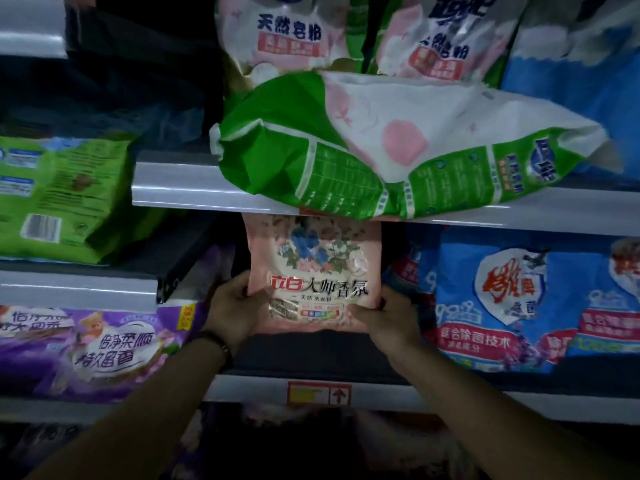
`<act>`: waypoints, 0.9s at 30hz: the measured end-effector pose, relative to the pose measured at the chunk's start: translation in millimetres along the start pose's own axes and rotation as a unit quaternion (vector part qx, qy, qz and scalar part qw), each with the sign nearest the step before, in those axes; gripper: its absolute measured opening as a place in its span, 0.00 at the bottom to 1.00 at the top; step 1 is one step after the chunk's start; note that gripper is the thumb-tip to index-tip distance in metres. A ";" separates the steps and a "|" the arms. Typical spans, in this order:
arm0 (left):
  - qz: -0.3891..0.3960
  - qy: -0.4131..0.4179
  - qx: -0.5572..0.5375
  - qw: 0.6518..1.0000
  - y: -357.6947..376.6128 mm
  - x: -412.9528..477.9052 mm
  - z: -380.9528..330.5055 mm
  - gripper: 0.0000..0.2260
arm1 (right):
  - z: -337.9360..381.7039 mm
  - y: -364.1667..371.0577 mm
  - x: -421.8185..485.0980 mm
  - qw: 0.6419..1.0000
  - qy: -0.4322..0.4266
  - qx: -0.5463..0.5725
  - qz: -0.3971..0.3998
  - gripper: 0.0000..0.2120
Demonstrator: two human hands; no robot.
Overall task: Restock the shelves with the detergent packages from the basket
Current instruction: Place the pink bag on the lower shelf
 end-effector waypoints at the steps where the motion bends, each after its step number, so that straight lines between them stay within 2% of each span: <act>1: -0.012 0.009 0.013 1.000 1.6 13.5 4.7 0.11 | -1.3 6.3 12.5 1.000 0.003 0.007 -0.010 0.14; 5: -0.124 -0.011 0.083 0.989 11.0 54.8 27.0 0.14 | -11.9 30.0 50.9 0.996 -0.001 -0.051 -0.071 0.04; 7: -0.205 -0.054 0.198 0.957 18.3 54.0 33.2 0.21 | -17.3 43.1 55.7 0.991 0.035 -0.077 -0.101 0.10; 9: -0.237 -0.026 0.264 0.935 26.1 44.3 30.8 0.21 | -18.2 52.3 50.7 0.986 0.039 -0.094 -0.128 0.18; 10: -0.210 0.023 0.279 0.937 31.6 37.9 30.3 0.19 | -12.7 52.1 42.8 0.981 0.017 -0.125 -0.150 0.22; 12: -0.109 0.138 0.339 0.924 45.9 23.5 37.9 0.17 | -3.7 49.8 26.6 0.956 -0.091 -0.208 -0.185 0.25; 13: -0.066 0.175 0.381 0.905 52.7 16.7 45.8 0.19 | -0.7 51.1 18.3 0.936 -0.153 -0.261 -0.178 0.26; 15: 0.007 0.182 0.445 0.877 64.6 5.0 62.1 0.30 | -4.5 61.2 2.5 0.904 -0.215 -0.352 -0.108 0.31; 17: 0.066 0.132 0.486 0.861 71.9 -0.5 76.7 0.41 | -18.3 74.1 -6.2 0.899 -0.202 -0.387 -0.020 0.38; 18: 0.083 0.117 0.502 0.853 73.7 -1.2 81.1 0.43 | -24.4 79.1 -6.7 0.903 -0.188 -0.386 0.010 0.40; 21: 0.089 0.127 0.527 0.836 74.9 -1.8 83.4 0.42 | -33.7 85.1 -4.2 0.911 -0.171 -0.373 0.048 0.39; 24: 0.109 0.102 0.542 0.827 73.9 -2.4 81.3 0.43 | -36.7 84.6 -1.3 0.911 -0.149 -0.379 0.067 0.40; 27: 0.140 0.061 0.574 0.805 74.0 7.2 75.1 0.44 | -26.3 78.1 5.9 0.907 -0.108 -0.385 0.136 0.43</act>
Point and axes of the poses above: each hand's wrist, its own x-axis towards the middle knuckle, its own y-axis out of the palm, z = x × y, the point moved 3 cm from there along x, towards the middle knuckle, and after that the axes turned 1 degree about -x, right-handed, at the moved point
